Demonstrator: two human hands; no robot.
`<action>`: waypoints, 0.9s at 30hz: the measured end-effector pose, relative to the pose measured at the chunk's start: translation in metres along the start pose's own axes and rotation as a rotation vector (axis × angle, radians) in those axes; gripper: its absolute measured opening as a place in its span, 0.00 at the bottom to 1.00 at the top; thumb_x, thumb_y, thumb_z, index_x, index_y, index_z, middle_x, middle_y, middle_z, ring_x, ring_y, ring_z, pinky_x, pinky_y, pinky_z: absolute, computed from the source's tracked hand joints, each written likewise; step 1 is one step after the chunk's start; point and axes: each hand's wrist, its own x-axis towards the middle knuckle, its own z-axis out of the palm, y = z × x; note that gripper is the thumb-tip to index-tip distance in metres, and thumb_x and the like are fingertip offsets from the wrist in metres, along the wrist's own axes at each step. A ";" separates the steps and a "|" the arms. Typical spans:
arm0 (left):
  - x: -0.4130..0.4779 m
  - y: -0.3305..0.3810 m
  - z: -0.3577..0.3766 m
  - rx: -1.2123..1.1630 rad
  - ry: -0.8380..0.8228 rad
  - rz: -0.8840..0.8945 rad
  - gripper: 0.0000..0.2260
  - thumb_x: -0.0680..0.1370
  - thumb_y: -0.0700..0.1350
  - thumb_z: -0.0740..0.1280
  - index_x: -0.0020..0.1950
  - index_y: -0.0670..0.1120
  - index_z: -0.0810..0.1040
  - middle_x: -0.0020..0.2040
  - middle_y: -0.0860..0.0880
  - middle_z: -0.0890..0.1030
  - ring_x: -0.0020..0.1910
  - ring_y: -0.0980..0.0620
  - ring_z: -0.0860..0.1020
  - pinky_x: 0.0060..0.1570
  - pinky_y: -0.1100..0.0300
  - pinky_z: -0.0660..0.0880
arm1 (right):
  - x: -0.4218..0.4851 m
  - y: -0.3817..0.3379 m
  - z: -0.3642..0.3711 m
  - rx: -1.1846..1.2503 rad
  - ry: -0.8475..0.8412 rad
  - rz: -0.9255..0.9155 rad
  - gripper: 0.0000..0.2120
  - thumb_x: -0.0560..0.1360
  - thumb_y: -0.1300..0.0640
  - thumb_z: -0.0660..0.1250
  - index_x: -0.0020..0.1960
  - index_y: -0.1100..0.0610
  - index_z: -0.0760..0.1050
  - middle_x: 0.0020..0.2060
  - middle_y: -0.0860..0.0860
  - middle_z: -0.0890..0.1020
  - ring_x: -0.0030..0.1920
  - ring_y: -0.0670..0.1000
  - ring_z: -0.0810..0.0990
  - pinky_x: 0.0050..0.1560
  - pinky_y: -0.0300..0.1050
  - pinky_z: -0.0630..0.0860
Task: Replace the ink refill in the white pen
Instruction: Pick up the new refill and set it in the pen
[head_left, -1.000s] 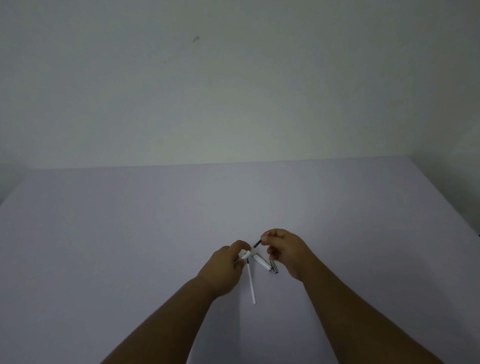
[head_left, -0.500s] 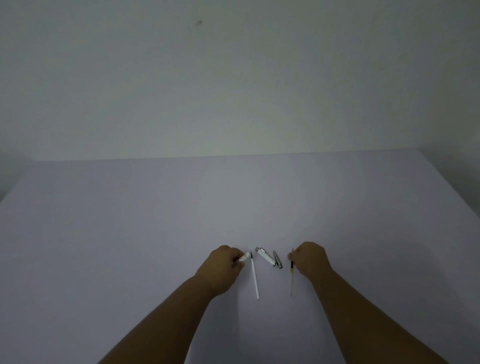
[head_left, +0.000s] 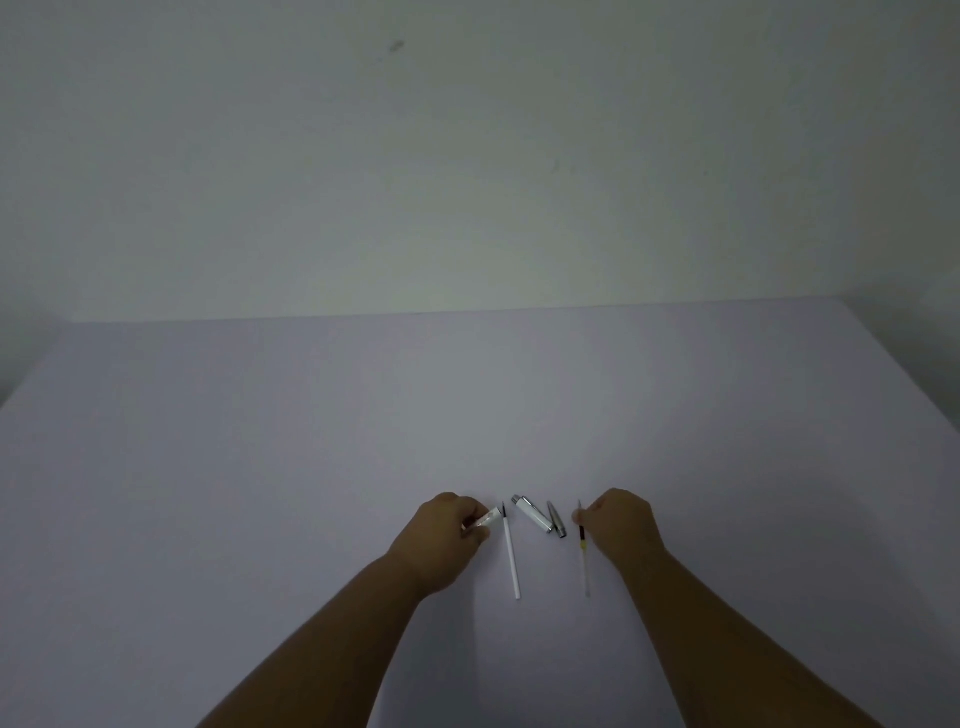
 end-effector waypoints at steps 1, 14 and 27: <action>0.000 0.000 -0.001 0.000 0.001 0.002 0.09 0.78 0.47 0.63 0.53 0.45 0.79 0.47 0.50 0.74 0.45 0.53 0.72 0.46 0.62 0.67 | -0.001 -0.001 0.000 0.000 0.007 0.002 0.20 0.73 0.52 0.69 0.29 0.59 0.67 0.24 0.50 0.69 0.25 0.46 0.67 0.23 0.35 0.61; -0.007 -0.007 -0.011 0.017 0.093 -0.082 0.10 0.78 0.49 0.63 0.54 0.47 0.79 0.52 0.47 0.79 0.47 0.51 0.75 0.46 0.61 0.69 | -0.054 -0.056 0.016 -0.177 -0.123 -0.335 0.14 0.73 0.48 0.66 0.46 0.59 0.81 0.48 0.56 0.84 0.52 0.55 0.82 0.46 0.43 0.73; -0.016 -0.014 -0.007 0.006 0.081 -0.120 0.09 0.77 0.49 0.64 0.54 0.48 0.79 0.54 0.47 0.79 0.50 0.49 0.77 0.48 0.60 0.72 | -0.063 -0.052 0.044 -0.068 -0.094 -0.136 0.12 0.73 0.59 0.62 0.51 0.64 0.80 0.49 0.58 0.85 0.50 0.55 0.83 0.44 0.41 0.77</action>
